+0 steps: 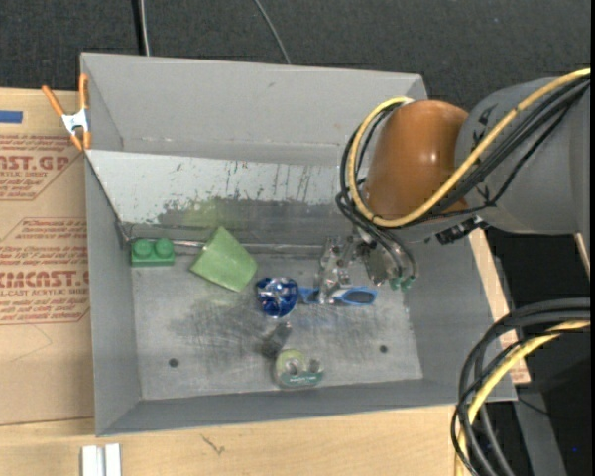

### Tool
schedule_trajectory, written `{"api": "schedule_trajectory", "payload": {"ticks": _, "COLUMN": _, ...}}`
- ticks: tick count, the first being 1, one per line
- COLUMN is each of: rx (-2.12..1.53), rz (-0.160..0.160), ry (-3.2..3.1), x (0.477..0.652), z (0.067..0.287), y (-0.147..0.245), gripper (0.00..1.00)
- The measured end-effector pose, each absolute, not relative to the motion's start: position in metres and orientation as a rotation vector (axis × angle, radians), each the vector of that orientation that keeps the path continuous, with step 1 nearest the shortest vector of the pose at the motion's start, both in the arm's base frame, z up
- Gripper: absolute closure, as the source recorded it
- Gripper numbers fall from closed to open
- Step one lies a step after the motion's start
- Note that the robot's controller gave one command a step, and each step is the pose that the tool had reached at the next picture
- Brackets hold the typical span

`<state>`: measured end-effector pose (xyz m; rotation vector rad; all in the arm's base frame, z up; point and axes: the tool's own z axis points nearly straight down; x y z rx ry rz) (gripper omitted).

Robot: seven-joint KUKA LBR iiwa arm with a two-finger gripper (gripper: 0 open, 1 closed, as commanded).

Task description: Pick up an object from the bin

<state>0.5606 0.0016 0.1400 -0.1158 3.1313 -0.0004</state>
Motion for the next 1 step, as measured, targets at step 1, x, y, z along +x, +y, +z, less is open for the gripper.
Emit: {"api": "schedule_trajectory", "payload": {"ticks": 1, "rx": -0.115, "rz": -0.001, "ry": 3.133, "x": 0.5619, "z": 0.1761, "y": 0.0019, "gripper": 1.0}}
